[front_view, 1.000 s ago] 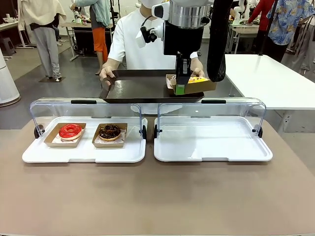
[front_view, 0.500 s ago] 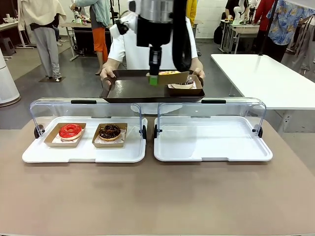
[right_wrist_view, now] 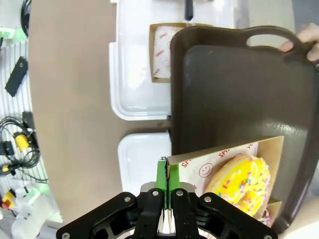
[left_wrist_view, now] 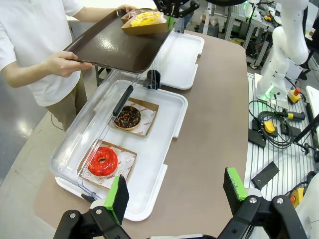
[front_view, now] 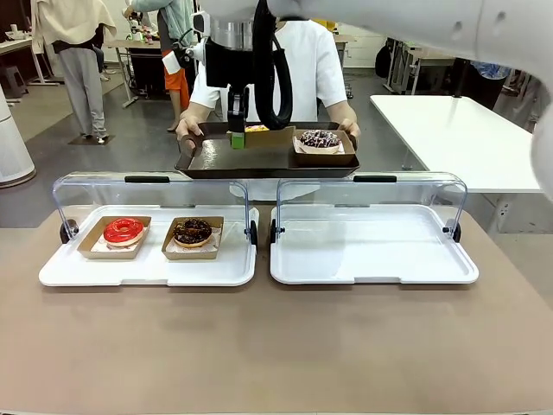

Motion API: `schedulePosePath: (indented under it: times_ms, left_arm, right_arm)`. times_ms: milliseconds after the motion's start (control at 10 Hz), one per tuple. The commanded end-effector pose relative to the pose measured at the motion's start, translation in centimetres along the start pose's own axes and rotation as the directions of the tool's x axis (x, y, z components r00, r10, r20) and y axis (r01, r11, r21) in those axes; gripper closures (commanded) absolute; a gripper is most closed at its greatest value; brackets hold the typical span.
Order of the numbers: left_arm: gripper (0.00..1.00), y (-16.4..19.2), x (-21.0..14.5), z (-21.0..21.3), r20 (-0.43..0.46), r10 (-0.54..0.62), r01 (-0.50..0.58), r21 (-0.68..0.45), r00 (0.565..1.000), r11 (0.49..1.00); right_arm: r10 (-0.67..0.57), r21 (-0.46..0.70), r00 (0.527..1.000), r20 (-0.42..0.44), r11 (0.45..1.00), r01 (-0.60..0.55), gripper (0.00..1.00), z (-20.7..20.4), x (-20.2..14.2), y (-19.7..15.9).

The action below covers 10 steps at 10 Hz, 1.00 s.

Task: Provide the desired donut to the person.
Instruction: Place the picked Paper togo box onto the Handle tray extended by the person.

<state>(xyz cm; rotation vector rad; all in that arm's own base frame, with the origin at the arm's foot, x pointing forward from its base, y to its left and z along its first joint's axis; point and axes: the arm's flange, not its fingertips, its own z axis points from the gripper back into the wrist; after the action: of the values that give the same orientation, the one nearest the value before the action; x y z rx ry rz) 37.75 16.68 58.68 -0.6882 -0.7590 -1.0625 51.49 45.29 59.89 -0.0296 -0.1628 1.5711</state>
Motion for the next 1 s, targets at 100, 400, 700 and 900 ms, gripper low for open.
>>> schedulePosePath:
  times_ms: [100,400,700,900]
  left_arm:
    - [0.00,0.0,0.1,0.2,0.015,-0.008,0.008,-0.004,1.000,1.000]
    - [0.00,0.0,0.1,0.2,0.015,-0.008,0.008,-0.004,1.000,1.000]
    - [0.00,0.0,0.1,0.2,0.015,-0.008,0.008,-0.004,1.000,1.000]
    - [0.00,0.0,0.1,0.2,0.015,-0.008,0.008,-0.004,1.000,1.000]
  right_arm:
    - [-0.005,-0.084,1.000,0.009,0.996,0.005,0.98,0.0,1.0,-2.8]
    - [0.007,-0.091,1.000,0.019,0.996,-0.005,0.98,-1.9,0.3,-3.4]
    - [-0.006,-0.076,1.000,0.021,0.997,0.007,0.98,-3.8,-0.7,-4.2]
    - [-0.020,-0.071,0.999,0.024,0.997,0.022,0.98,-4.8,-1.3,-4.6]
